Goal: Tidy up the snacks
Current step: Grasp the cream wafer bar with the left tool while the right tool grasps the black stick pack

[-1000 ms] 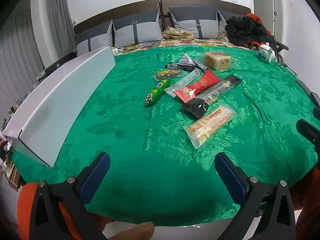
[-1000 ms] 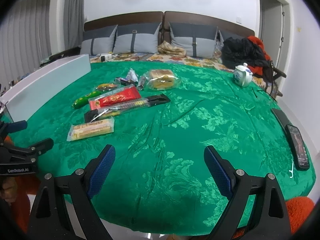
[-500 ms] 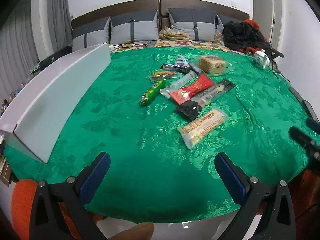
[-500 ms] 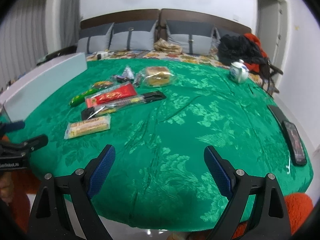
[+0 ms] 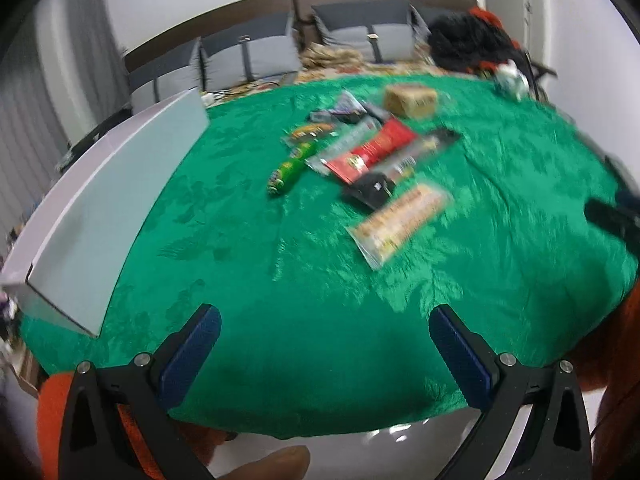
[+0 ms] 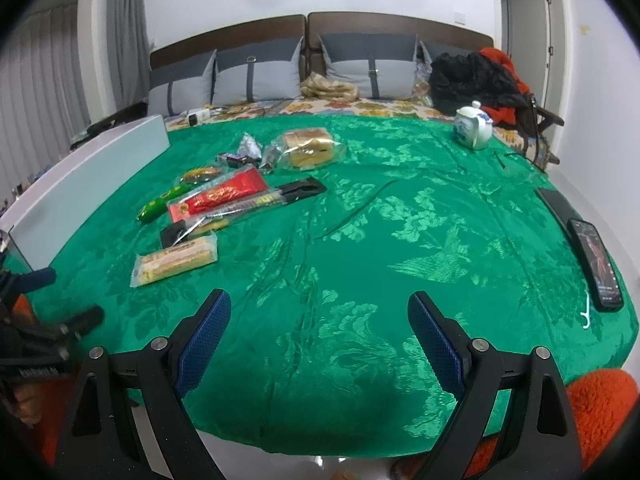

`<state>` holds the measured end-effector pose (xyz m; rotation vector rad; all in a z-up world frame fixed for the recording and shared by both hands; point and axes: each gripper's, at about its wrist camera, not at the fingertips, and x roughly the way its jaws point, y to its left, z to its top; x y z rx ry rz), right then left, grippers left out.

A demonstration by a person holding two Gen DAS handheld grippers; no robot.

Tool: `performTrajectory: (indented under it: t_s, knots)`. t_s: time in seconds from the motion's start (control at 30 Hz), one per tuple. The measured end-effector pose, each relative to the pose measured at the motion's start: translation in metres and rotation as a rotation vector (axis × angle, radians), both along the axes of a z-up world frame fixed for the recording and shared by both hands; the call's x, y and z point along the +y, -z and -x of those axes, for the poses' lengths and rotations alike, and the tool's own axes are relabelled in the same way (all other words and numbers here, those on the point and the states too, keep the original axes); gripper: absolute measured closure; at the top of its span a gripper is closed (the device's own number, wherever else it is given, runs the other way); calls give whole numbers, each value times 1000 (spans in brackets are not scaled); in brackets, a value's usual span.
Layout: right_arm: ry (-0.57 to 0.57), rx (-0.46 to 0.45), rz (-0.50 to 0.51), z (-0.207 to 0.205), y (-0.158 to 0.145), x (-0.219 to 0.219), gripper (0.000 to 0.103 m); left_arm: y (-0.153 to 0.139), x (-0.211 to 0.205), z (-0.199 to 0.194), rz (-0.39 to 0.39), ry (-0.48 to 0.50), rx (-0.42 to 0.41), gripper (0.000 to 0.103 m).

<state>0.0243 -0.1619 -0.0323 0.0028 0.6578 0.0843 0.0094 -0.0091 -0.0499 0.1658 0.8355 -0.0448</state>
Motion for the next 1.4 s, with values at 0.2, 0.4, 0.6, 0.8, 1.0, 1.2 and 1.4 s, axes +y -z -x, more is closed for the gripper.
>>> performTrajectory:
  t_s: [0.2,0.4,0.6,0.8,1.0,1.2,1.4]
  knots:
    - [-27,-16,0,2,-2,4,11,-16,-21,-59,-42,157,33,0]
    - [-9,-34,-20,6,-8,-4,11,26,-36,-123,57,223,357,7]
    - [0,-25,-36,5,-8,-10,11,16,-44,-111,66,219,378,73]
    - [19,9,-89,1,-4,-19,11,13,-21,-51,42,159,330,71]
    - [-1,130,-147,-11,12,-16,11,18,-5,-55,43,81,254,54]
    - [-45,213,-321,-40,1,-13,11,17,11,-60,71,-13,211,75]
    - [-9,431,-392,-151,-2,19,13,19,43,-52,85,-77,157,74]
